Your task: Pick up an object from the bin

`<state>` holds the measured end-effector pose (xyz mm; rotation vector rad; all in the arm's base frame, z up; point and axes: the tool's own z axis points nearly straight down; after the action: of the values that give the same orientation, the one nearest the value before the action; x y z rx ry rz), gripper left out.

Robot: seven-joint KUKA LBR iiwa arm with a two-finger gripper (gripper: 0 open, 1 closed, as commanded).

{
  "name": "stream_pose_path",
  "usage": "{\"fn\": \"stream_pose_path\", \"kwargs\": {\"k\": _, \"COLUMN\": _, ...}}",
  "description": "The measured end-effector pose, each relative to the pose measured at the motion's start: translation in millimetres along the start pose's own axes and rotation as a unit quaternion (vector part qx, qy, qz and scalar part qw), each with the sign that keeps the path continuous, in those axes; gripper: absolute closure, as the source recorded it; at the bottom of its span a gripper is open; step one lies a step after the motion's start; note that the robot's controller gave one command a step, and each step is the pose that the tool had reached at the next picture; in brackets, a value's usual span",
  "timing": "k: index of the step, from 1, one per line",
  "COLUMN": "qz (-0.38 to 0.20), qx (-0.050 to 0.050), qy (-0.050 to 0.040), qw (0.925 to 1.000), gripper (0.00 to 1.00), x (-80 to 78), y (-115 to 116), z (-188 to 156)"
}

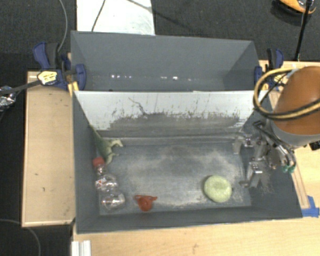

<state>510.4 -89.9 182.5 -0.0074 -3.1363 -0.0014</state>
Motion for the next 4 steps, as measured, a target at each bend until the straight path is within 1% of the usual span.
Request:
{"fn": "stream_pose_path", "kwargs": {"k": 1, "qz": -0.002, "qx": 0.001, "qy": -0.0042, "qw": 1.0000, "gripper": 0.00, "x": -1.8, "y": 0.3, "z": -4.3}}
{"fn": "stream_pose_path", "kwargs": {"k": 2, "qz": 0.063, "qx": 0.000, "qy": -0.0041, "qw": 0.9980, "gripper": 0.00, "x": 11.4, "y": 10.4, "z": 50.4}}
{"fn": "stream_pose_path", "kwargs": {"k": 3, "qz": 0.014, "qx": 0.001, "qy": -0.0036, "qw": 0.9999, "gripper": 0.00, "x": 24.5, "y": 18.2, "z": 49.2}}
{"fn": "stream_pose_path", "kwargs": {"k": 4, "qz": 0.026, "qx": 0.000, "qy": -0.0049, "qw": 0.9997, "gripper": 0.00, "x": 32.7, "y": 26.3, "z": 44.7}}
